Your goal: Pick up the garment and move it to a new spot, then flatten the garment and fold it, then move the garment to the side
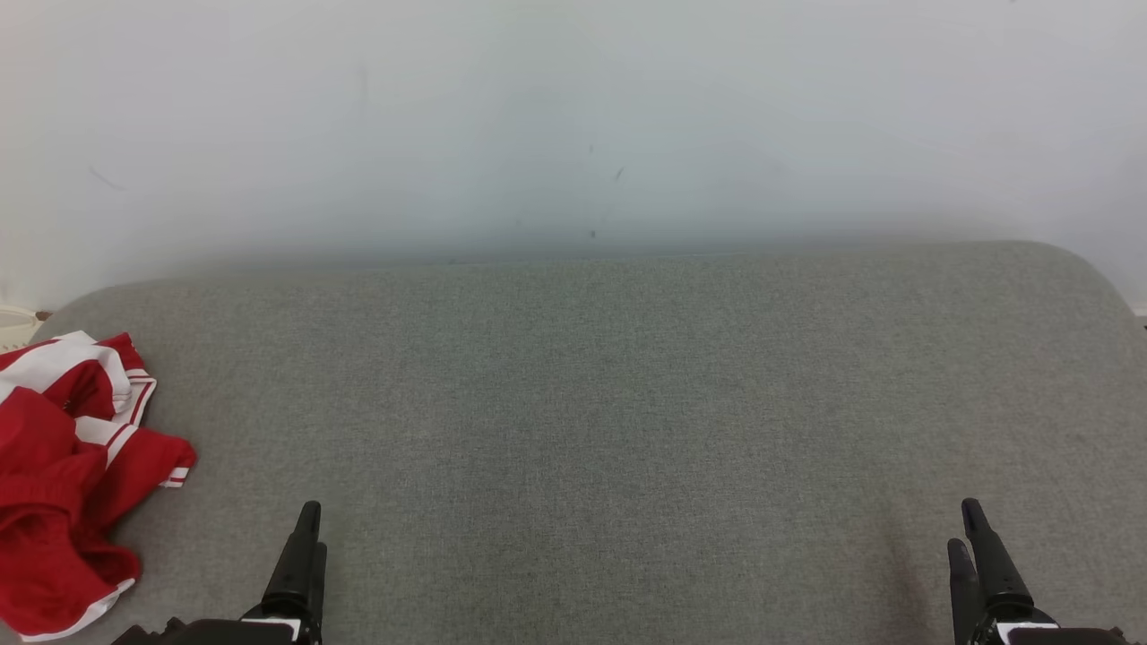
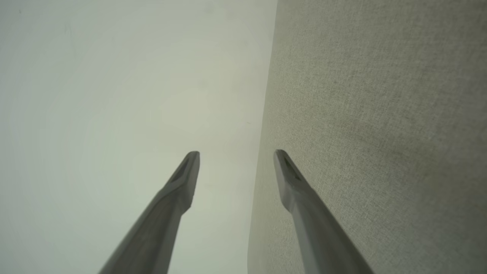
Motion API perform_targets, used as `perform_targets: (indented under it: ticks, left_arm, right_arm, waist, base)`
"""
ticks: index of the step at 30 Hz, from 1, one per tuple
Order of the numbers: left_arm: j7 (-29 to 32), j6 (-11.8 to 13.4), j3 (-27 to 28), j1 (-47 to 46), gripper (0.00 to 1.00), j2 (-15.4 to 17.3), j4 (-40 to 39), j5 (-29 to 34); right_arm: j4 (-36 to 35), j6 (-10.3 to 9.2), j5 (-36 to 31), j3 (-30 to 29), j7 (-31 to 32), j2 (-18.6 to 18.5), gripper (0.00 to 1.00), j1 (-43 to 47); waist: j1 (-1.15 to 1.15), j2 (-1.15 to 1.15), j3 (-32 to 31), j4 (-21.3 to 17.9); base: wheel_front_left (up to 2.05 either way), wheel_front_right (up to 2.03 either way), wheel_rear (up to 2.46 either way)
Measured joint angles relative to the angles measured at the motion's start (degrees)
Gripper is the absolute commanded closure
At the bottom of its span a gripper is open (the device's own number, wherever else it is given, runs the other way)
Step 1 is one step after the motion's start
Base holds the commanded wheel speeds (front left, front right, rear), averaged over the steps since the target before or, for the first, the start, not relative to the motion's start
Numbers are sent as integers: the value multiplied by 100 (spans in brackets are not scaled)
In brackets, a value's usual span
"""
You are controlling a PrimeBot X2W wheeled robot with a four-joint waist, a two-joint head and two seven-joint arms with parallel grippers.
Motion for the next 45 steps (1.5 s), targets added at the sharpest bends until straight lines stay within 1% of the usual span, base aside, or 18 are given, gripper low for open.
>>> perform_targets:
  ticks: [3,7,12,14,17,18,21,22,23,27,32,39,45]
  left_arm:
    - [-81,0,20,54,0,0,-45,209]
    - [-181,22,47,88,0,0,-153,660]
    - [-309,115,24,175,0,0,-232,1255]
    - [-380,116,-5,195,0,-1,-274,1521]
    - [-436,152,-25,254,0,0,-293,1778]
    - [-436,152,-25,254,0,0,-293,1778]
    - [-512,158,-51,277,0,0,-315,2035]
    - [-535,158,-56,277,0,-1,-324,2142]
    - [-583,159,-62,279,0,0,-331,2314]
    - [-666,167,-46,280,0,0,-330,2784]
    - [-762,197,-7,280,0,0,-324,3439]
    - [-889,234,19,282,0,7,-260,4273]
    - [-990,160,-62,282,0,74,-213,4935]
  right_arm:
    - [104,0,-275,18,0,52,0,-49]
    - [249,0,-755,19,0,133,0,-133]
    - [482,0,-1371,-36,0,261,0,-229]
    - [627,0,-1784,-94,24,332,0,-275]
    - [723,0,-2221,-156,60,403,0,-353]
    - [723,0,-2221,-156,60,403,0,-353]
    - [768,0,-2706,-230,83,475,0,-391]
    - [779,0,-2869,-268,87,493,0,-400]
    - [799,0,-3195,-354,133,526,0,-421]
    - [798,0,-3762,-466,213,606,0,-450]
    - [770,0,-4274,-516,280,681,0,-450]
    - [713,3,-5227,-589,404,778,0,-459]
    - [672,4,-5849,-633,555,855,0,-459]
  waist:
    - [0,0,-23,0]
    - [0,0,-51,0]
    - [0,0,-80,0]
    - [1,0,-95,0]
    - [1,0,-111,-1]
    - [1,0,-111,-1]
    - [1,0,-127,-4]
    - [1,0,-132,-5]
    - [1,0,-140,-5]
    - [1,0,-158,-6]
    - [1,0,-183,-15]
    - [1,0,-219,-18]
    - [0,0,-248,-16]
  base:
    - [0,0,0]
    - [0,0,0]
    - [0,0,0]
    - [0,0,0]
    - [0,0,0]
    - [0,0,0]
    - [0,0,0]
    - [0,0,0]
    - [0,0,0]
    - [0,0,0]
    - [0,0,0]
    - [0,0,0]
    - [0,0,0]
